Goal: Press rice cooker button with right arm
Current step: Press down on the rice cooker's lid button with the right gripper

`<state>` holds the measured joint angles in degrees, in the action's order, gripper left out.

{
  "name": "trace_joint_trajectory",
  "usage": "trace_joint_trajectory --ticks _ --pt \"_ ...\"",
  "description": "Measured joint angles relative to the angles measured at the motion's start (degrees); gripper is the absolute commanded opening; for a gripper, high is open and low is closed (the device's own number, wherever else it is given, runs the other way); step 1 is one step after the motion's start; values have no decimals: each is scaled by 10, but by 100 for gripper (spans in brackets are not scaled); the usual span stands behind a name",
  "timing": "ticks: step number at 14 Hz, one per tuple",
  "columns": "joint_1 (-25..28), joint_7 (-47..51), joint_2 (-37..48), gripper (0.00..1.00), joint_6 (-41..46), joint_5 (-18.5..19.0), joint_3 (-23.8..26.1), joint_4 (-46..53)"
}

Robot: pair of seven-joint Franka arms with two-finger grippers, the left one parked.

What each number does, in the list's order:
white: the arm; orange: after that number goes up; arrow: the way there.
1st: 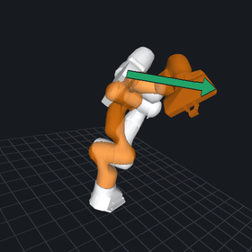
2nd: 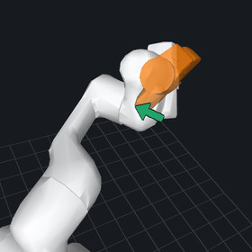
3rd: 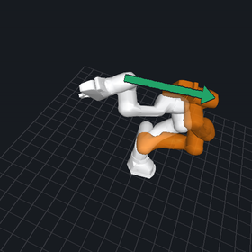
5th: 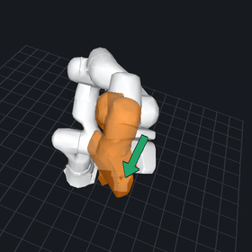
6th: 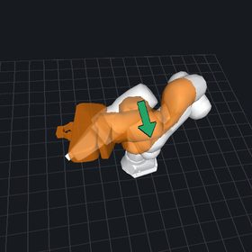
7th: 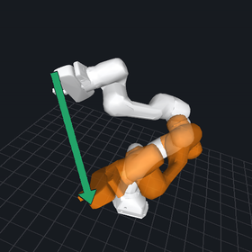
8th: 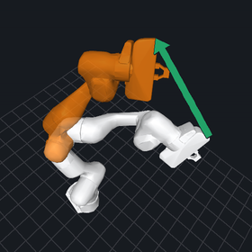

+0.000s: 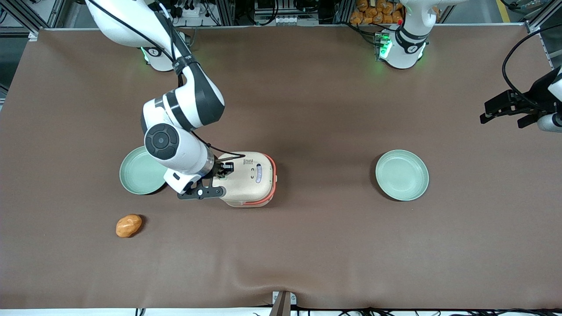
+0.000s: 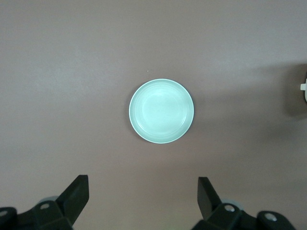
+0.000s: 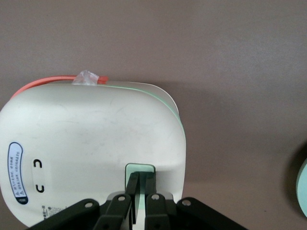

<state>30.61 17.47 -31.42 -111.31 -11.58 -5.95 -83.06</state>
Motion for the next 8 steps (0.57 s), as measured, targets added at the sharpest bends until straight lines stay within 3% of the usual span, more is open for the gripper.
trace_joint_trajectory --ticks 8 --pt "2 -2 -3 11 -4 0 0 1"
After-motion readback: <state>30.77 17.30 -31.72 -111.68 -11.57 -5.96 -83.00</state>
